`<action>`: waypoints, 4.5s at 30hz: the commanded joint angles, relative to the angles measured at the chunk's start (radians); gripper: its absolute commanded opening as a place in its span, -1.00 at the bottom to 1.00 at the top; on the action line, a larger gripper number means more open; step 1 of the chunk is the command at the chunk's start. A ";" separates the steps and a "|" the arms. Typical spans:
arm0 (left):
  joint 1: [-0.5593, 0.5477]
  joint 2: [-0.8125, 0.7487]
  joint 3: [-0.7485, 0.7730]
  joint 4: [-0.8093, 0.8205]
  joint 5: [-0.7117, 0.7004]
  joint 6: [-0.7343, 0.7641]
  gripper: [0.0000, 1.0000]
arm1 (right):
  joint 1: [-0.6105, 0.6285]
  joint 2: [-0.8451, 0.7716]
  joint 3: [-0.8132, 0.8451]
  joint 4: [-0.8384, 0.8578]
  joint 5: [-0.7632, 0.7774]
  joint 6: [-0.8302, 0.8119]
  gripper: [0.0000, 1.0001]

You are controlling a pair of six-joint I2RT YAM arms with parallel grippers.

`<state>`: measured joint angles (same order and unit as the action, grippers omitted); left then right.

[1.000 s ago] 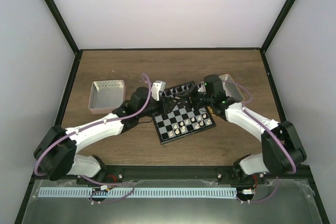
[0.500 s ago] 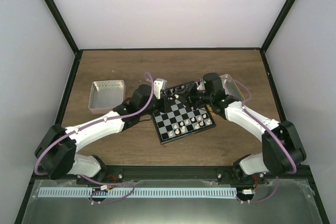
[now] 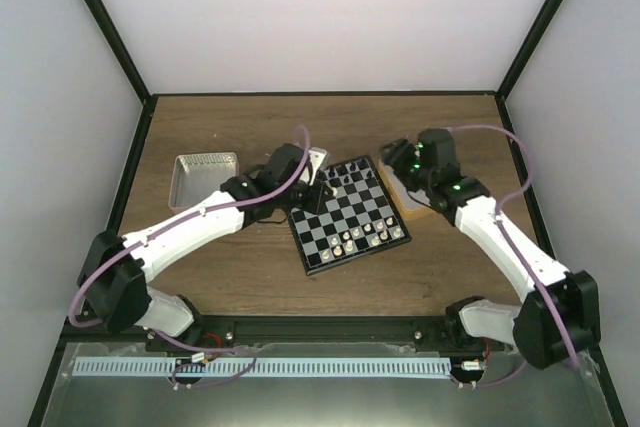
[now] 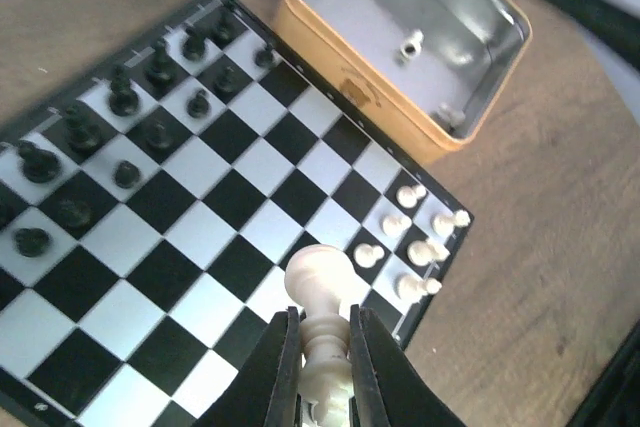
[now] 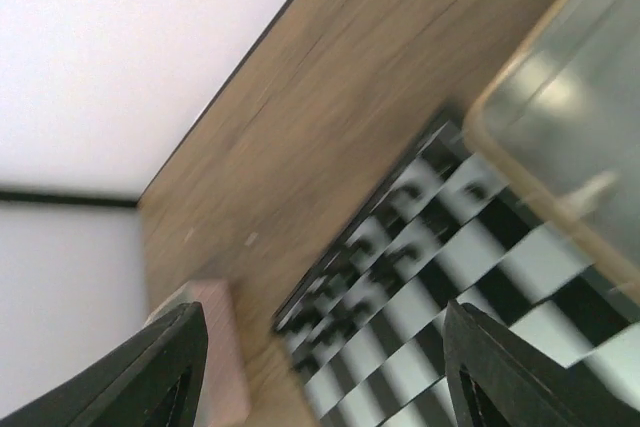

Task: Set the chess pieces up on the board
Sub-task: Place the chess piece on the chessboard, then pick up the chess piece from the storage box.

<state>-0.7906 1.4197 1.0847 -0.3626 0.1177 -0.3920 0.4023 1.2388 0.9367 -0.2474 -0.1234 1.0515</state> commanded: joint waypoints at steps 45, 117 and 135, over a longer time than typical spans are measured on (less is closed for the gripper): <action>-0.234 0.739 0.714 -0.666 -0.028 0.174 -0.37 | -0.286 -0.136 -0.161 -0.138 0.246 -0.199 0.35; 0.090 0.162 0.157 -0.106 -0.059 0.074 -0.15 | -0.237 0.625 0.255 -0.306 0.367 -0.343 -0.19; 0.104 0.160 0.152 -0.097 -0.062 0.063 -0.14 | -0.213 0.547 0.198 -0.167 0.335 -0.406 -0.67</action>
<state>-0.6952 1.6016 1.2427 -0.4881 0.0540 -0.3210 0.1738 1.8553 1.1522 -0.4870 0.2241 0.6765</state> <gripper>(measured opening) 0.425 0.186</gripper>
